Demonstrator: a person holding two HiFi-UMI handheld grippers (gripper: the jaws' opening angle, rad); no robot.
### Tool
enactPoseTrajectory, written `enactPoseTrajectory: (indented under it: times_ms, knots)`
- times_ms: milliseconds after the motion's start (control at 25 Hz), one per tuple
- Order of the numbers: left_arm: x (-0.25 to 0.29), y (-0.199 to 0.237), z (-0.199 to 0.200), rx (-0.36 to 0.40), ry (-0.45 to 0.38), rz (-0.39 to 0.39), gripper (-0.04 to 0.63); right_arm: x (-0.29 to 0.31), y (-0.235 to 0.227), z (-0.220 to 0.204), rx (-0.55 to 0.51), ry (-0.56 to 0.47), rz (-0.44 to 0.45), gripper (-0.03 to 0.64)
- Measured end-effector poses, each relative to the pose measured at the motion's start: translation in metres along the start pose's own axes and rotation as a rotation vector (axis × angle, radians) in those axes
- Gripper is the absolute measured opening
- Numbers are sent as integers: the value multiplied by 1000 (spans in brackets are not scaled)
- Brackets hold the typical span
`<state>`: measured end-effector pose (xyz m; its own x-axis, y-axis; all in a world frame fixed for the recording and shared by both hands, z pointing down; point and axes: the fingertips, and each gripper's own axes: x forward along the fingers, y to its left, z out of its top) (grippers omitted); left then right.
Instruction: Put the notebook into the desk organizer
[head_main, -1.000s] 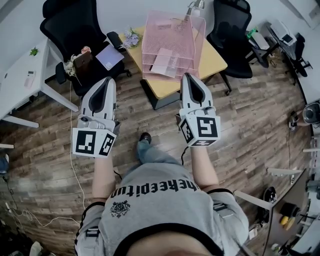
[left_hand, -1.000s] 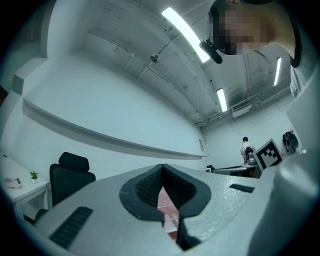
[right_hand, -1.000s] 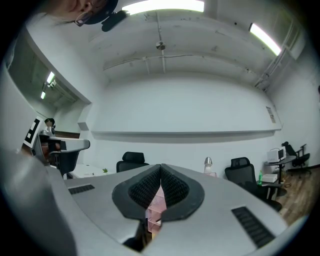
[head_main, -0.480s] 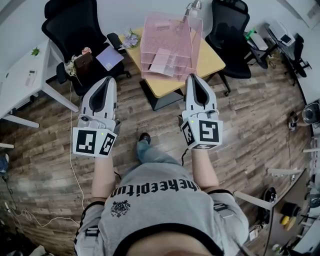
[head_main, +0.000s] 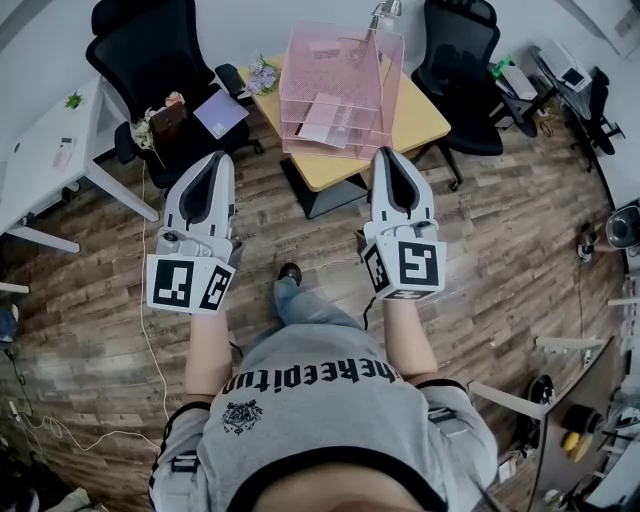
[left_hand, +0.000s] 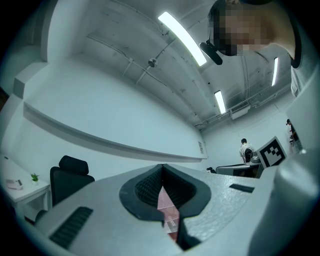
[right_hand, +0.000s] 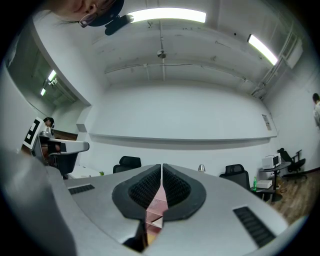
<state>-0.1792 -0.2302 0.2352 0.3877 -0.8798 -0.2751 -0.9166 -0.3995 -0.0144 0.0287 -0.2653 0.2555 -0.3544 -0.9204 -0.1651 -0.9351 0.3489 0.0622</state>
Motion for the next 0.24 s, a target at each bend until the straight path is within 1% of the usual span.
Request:
enactPoseTrajectory:
  times_ms: [240]
  knots:
    - [-4,-1,1,0,3,12,3,-2,1,2,1,0,6,3]
